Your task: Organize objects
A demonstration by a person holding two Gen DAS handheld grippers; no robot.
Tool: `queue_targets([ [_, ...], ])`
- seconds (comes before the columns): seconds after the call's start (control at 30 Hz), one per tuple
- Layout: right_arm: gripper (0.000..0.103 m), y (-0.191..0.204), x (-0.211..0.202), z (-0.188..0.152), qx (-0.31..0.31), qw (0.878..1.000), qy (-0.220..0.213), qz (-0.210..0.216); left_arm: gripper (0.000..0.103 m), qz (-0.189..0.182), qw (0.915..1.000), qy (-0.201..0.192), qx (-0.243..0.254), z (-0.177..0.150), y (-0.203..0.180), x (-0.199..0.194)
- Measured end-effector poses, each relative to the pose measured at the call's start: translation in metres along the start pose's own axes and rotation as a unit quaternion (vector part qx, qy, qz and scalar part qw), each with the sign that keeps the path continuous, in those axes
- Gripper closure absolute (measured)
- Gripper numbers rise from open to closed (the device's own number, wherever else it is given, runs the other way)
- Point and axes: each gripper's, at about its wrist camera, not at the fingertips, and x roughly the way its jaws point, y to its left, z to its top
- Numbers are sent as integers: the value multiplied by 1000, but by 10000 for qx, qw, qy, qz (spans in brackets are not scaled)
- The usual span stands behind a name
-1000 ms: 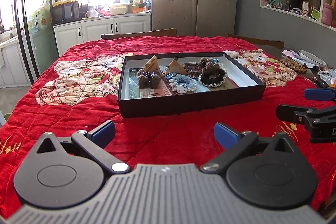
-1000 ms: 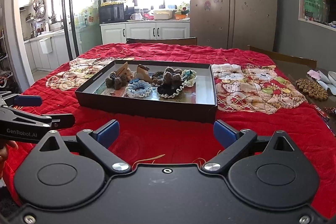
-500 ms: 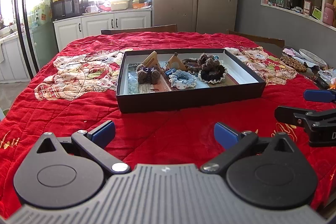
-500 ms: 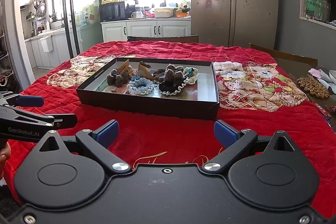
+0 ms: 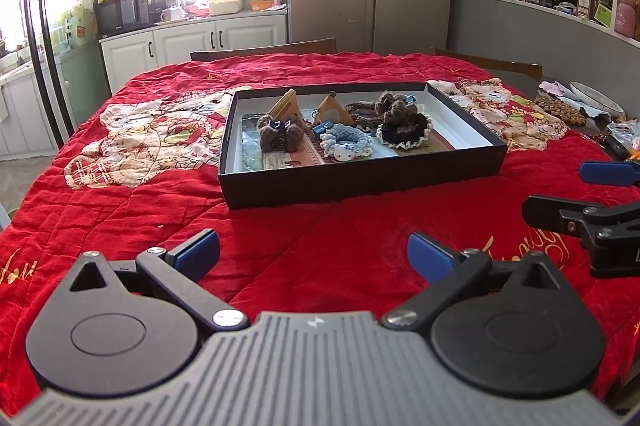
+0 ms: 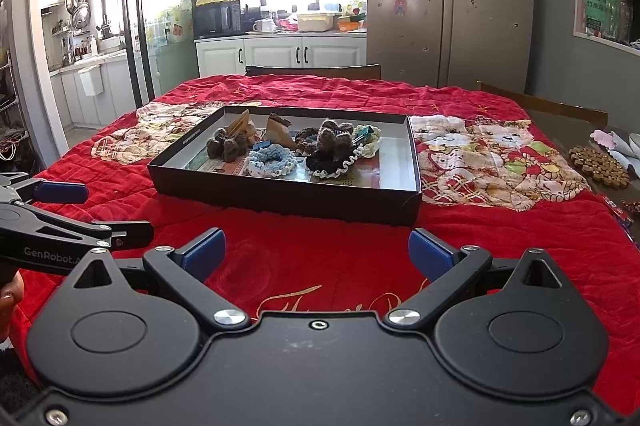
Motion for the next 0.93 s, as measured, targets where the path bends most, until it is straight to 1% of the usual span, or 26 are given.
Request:
queue_targets([
  [0.93,4,1,8,-5,14,9999,123,83,0,-145,9999,-64,51,-1,-2,-2],
])
